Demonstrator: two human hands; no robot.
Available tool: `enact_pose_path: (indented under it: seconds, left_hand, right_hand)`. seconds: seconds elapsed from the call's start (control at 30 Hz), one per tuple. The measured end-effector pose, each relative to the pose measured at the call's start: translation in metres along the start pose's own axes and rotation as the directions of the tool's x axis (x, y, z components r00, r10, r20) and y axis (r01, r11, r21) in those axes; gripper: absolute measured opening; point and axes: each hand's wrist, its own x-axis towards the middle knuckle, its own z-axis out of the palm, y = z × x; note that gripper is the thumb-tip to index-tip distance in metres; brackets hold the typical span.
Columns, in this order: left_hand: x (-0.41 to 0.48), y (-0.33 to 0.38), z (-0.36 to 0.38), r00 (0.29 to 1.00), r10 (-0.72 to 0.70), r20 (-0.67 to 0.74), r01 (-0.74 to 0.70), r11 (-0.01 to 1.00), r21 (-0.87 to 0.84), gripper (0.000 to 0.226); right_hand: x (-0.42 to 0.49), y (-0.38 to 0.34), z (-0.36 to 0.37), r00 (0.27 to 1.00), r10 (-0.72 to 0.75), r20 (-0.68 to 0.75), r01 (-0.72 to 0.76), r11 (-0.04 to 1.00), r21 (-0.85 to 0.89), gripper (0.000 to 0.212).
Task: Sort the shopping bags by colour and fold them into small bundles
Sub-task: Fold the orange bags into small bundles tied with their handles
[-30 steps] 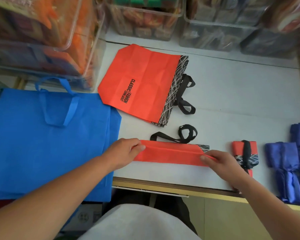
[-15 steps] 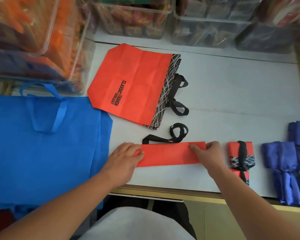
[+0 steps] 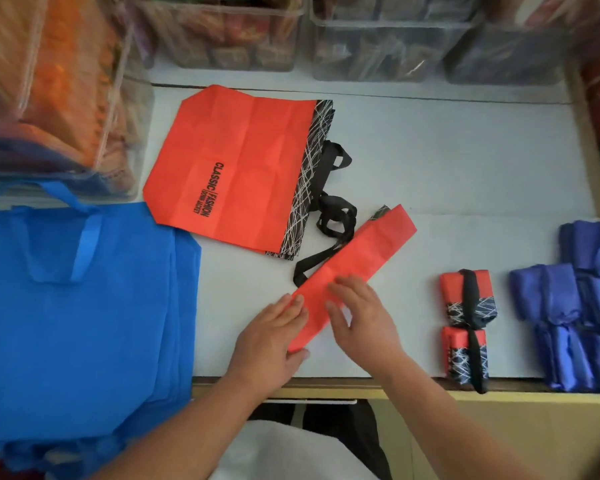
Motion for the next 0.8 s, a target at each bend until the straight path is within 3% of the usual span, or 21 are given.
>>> enact_pose_path:
  seconds: [0.07, 0.17, 0.27, 0.37, 0.43, 0.53, 0.63, 0.77, 0.8]
  left_hand:
    - [0.004, 0.004, -0.002, 0.998, -0.032, -0.059, 0.028, 0.997, -0.075, 0.065]
    - [0.008, 0.006, -0.01, 0.995, -0.042, -0.094, 0.029, 0.991, -0.13, 0.057]
    - [0.01, 0.003, -0.027, 0.999, 0.047, -0.014, -0.048, 0.995, -0.088, 0.038]
    - [0.007, 0.001, -0.045, 0.995, 0.074, 0.073, -0.067, 0.993, -0.093, 0.027]
    - [0.0, 0.005, -0.058, 0.996, 0.073, 0.048, -0.063, 0.982, -0.179, 0.026]
    - [-0.004, 0.027, -0.078, 0.998, 0.037, 0.055, -0.013, 0.924, -0.383, 0.028]
    - [0.004, 0.044, -0.081, 0.992, -0.103, 0.071, 0.125, 0.847, -0.517, 0.039]
    - [0.022, 0.052, -0.07, 0.96, -0.164, 0.226, 0.271, 0.738, -0.618, 0.06]
    - [0.026, 0.052, -0.066, 0.95, -0.157, 0.27, 0.293, 0.75, -0.593, 0.064]
  right_hand:
    - [-0.014, 0.008, 0.014, 0.991, 0.038, 0.129, -0.049, 0.996, 0.081, 0.048]
    - [-0.017, 0.021, 0.017, 0.982, 0.004, 0.19, -0.017, 0.998, 0.067, 0.058]
    - [-0.015, 0.021, 0.011, 0.96, 0.058, 0.274, -0.1, 0.985, 0.141, 0.062]
    - [-0.019, 0.013, 0.003, 0.944, 0.005, 0.331, -0.034, 0.996, 0.08, 0.074]
    - [-0.028, 0.002, -0.001, 0.93, 0.029, 0.366, -0.072, 0.992, 0.104, 0.069]
    - [-0.049, -0.011, -0.003, 0.94, 0.088, 0.329, -0.192, 0.935, 0.298, 0.045]
    - [-0.065, -0.015, -0.005, 0.956, 0.187, 0.224, -0.275, 0.837, 0.474, 0.023]
    - [-0.068, -0.018, -0.018, 0.935, 0.298, 0.194, -0.355, 0.744, 0.566, 0.03]
    - [-0.067, -0.017, -0.021, 0.921, 0.341, 0.188, -0.383, 0.706, 0.596, 0.031]
